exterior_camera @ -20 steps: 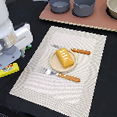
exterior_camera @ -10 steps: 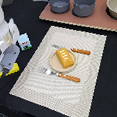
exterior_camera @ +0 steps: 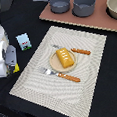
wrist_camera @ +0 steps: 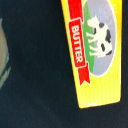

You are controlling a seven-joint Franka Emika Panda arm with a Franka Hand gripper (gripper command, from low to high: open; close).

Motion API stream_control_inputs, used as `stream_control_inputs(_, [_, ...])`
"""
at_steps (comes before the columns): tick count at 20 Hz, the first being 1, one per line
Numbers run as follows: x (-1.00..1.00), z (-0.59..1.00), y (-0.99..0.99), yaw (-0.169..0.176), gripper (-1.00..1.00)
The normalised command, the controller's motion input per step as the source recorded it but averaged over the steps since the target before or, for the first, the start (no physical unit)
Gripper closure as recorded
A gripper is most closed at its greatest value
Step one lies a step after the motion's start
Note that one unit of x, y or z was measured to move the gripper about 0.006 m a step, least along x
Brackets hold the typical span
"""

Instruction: Place the bread, butter, and milk from the table onto the serving area.

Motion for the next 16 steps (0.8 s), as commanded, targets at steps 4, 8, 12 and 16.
stream_control_inputs(4, [-0.03, -0.36, -0.06, 0.027, -1.0])
stream_control_inputs(8, [-0.06, -0.37, -0.04, 0.027, -1.0])
stream_control_inputs(12, [-0.03, -0.13, 0.0, 0.03, 1.0])
stream_control_inputs(16, [0.0, 0.02, 0.0, 0.015, 1.0])
